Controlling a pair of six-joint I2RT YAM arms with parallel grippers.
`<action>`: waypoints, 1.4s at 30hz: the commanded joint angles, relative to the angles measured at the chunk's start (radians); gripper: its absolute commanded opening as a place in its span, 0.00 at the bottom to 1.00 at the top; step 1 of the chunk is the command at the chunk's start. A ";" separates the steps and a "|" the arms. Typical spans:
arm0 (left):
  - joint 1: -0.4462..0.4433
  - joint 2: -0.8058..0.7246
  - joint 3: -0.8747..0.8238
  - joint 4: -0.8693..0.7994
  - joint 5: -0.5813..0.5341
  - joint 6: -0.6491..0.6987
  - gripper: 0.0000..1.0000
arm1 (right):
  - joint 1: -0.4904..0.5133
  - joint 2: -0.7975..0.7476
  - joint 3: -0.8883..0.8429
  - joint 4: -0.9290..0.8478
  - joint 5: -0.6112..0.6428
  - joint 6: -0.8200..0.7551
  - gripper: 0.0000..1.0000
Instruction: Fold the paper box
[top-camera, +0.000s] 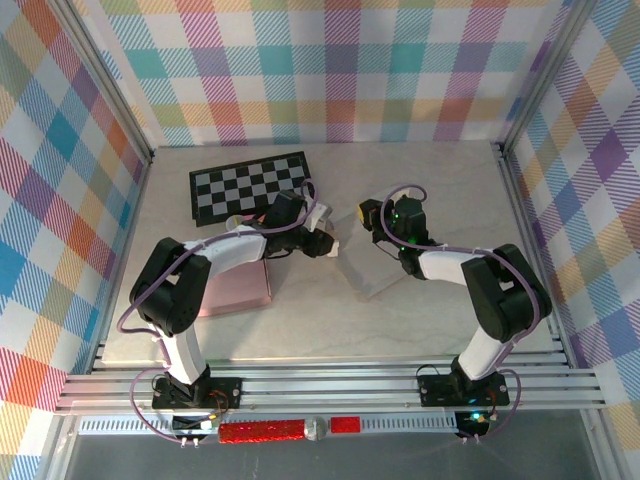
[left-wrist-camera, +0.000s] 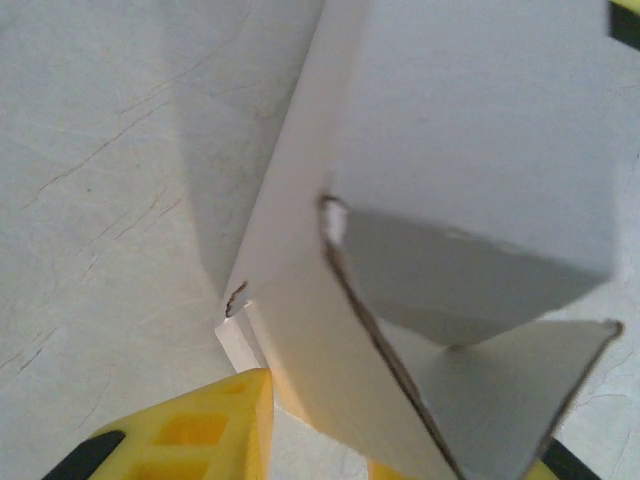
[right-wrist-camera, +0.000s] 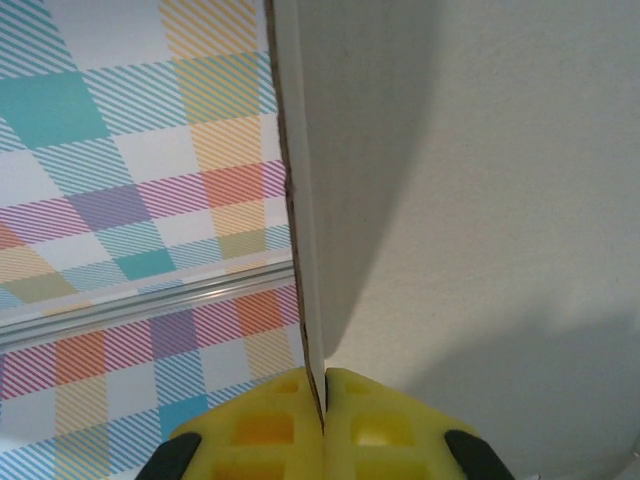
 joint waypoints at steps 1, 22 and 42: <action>-0.010 -0.005 -0.017 0.054 -0.017 -0.029 0.28 | 0.007 0.013 0.002 0.057 0.008 0.000 0.00; -0.050 0.025 -0.051 0.162 -0.130 -0.149 0.31 | 0.023 0.037 -0.077 0.246 0.053 -0.045 0.00; -0.125 0.062 -0.092 0.288 -0.345 -0.293 0.31 | 0.049 0.090 -0.133 0.388 0.108 -0.031 0.00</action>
